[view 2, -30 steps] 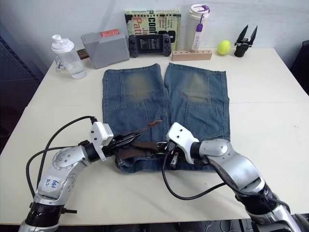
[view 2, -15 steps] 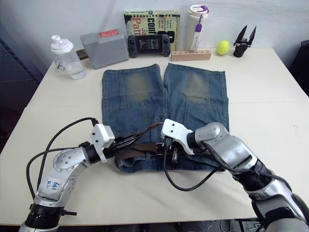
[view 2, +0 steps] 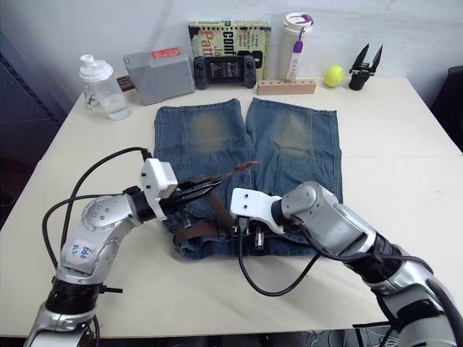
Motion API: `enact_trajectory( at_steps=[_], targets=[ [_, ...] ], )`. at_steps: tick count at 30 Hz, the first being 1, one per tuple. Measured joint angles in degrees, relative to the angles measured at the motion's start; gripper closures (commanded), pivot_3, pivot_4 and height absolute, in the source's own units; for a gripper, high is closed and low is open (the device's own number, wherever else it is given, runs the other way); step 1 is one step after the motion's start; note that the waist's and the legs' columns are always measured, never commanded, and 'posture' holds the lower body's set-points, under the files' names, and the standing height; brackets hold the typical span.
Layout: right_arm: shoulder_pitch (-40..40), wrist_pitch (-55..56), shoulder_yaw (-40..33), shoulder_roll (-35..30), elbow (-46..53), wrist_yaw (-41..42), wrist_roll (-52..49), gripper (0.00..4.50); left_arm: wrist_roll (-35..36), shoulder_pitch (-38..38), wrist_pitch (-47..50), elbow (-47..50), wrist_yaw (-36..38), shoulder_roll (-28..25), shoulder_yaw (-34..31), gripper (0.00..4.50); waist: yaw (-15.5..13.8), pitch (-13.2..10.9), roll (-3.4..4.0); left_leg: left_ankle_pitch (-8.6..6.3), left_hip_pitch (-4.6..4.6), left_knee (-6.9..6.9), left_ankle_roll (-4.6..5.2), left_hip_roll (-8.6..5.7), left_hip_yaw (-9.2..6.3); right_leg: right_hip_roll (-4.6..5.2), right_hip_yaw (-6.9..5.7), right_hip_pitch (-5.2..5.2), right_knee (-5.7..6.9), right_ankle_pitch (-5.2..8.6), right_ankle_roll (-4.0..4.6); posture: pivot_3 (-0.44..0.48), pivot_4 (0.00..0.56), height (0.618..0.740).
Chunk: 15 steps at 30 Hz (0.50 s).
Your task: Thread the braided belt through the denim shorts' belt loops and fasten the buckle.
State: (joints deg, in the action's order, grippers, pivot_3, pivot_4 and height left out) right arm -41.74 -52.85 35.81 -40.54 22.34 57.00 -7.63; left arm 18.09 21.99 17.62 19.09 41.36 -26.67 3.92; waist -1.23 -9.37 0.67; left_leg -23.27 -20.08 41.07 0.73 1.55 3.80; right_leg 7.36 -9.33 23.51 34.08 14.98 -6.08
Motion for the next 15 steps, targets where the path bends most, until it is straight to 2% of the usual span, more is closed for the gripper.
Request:
enact_trajectory(
  at_steps=[4, 7, 15],
  targets=[
    [-0.51, 0.00, 1.31, 0.94, -0.47, 0.64, 2.06, 4.49, 0.00, 3.92, 0.11, -1.61, 1.43, 1.08, 2.02, 4.50, 0.03, 0.35, -0.05, 0.00, 0.26, -0.08, 0.00, 0.00, 0.03, -0.02, 0.02, -0.22, -0.05, 0.00, 0.00, 0.000, 0.150, 0.726],
    [-0.57, 0.00, 1.51, 2.29, -1.70, 1.43, 3.11, 4.49, 0.00, 5.70, 0.53, -2.68, 2.45, 1.97, 3.42, 4.50, 0.24, 0.39, -0.07, -0.03, 0.91, -0.35, -0.06, 0.08, 0.05, -0.13, 0.05, -0.80, -0.23, 0.03, 0.04, 0.000, 0.150, 0.726],
    [-0.85, 0.15, 1.81, 4.80, -3.07, 3.54, 6.43, 4.49, -0.05, 15.37, 0.78, -9.34, 4.55, 6.37, 6.24, 4.50, 1.14, 0.65, -0.10, -0.05, 0.99, -0.39, -0.09, 0.13, -0.04, -0.18, 0.04, -0.88, -0.27, 0.04, 0.07, 0.000, 0.150, 0.726]
  ],
)
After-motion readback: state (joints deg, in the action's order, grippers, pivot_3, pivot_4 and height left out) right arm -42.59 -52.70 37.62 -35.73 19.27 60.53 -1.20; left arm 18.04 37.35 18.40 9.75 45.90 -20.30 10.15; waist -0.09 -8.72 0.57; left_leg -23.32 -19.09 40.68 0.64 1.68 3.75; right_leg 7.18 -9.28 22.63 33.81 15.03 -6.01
